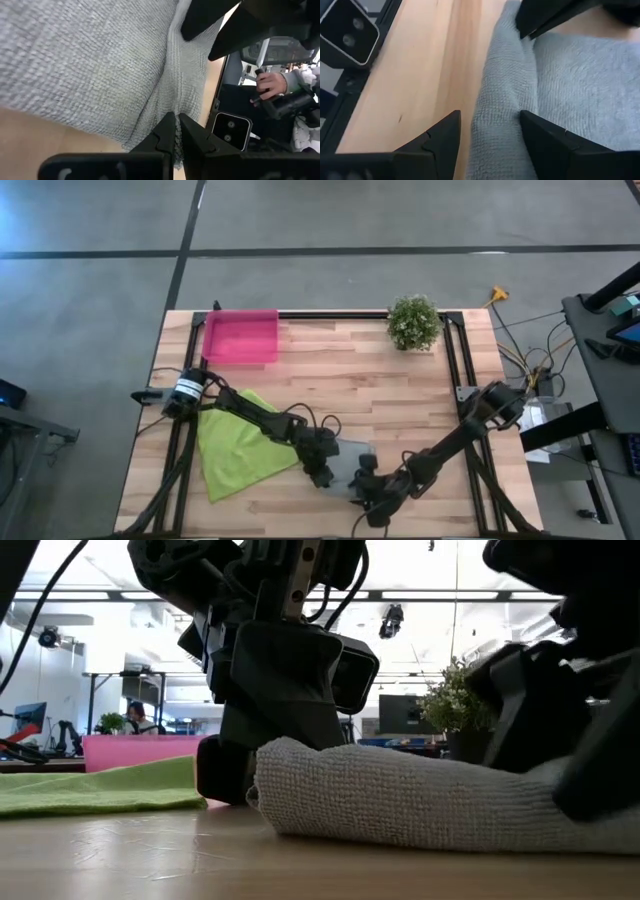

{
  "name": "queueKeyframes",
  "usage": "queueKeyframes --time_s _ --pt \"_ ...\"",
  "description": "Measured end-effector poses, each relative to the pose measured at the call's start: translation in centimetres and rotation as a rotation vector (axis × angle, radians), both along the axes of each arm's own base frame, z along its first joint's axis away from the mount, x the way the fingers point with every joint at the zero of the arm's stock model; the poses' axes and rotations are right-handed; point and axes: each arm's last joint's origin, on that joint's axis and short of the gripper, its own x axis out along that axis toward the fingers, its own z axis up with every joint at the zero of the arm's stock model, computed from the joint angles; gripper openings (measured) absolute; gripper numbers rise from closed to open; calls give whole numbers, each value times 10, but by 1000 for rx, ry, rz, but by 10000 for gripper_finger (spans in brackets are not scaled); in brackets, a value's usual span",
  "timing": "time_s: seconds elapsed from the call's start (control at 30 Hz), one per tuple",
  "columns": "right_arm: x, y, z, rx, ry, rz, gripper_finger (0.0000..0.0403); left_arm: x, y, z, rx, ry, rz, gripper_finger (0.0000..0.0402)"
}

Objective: Roll microfiber towels into tight, uniform cylinder then place into a basket
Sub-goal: Roll the blue microfiber cloth

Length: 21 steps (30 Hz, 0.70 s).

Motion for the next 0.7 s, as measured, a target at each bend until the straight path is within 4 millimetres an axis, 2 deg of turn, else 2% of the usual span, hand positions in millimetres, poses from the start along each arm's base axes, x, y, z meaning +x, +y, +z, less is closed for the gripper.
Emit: queueKeyframes --time_s 0.23,0.33,0.6,0.7 --pt "6 7 0 19 31 -12 178 0 0 0 4 -3 1 0" --pt "7 8 -1 24 70 -49 148 0 0 0 4 -3 2 0" --pt "2 4 -12 83 113 -151 29 0 1 -1 6 0 6 0" --pt "3 5 -12 116 101 -136 18 1 4 -1 16 -10 1 0"
